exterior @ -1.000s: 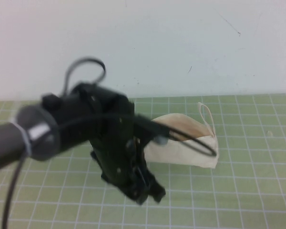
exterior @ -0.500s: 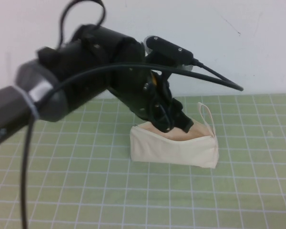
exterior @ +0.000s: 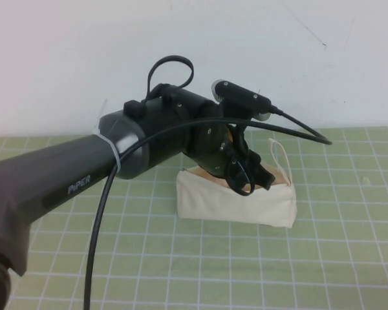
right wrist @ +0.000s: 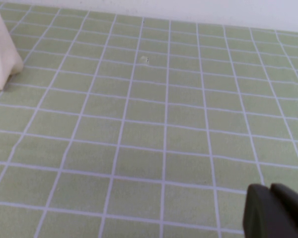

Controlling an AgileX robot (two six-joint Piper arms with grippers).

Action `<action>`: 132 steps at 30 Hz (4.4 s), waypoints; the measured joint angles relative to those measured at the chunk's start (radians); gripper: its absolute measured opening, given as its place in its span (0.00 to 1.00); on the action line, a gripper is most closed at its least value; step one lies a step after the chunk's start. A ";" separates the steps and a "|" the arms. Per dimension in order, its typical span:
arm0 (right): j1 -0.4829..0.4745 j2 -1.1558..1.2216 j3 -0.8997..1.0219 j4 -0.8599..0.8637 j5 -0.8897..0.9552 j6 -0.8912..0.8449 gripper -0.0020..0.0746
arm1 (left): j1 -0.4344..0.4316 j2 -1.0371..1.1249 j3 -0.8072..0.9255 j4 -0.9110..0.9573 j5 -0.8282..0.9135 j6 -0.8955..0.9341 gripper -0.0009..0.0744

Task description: Put eraser into pencil case

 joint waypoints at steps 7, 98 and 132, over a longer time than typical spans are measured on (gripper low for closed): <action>0.000 0.000 0.000 0.000 0.000 0.000 0.02 | 0.002 0.005 0.000 0.017 -0.004 -0.012 0.52; 0.000 0.000 0.000 0.000 0.000 0.000 0.02 | 0.666 -1.980 1.641 -0.020 -0.288 -0.055 0.01; 0.000 0.000 0.000 0.000 0.000 0.000 0.02 | 0.666 -1.980 1.638 -0.022 -0.276 -0.032 0.01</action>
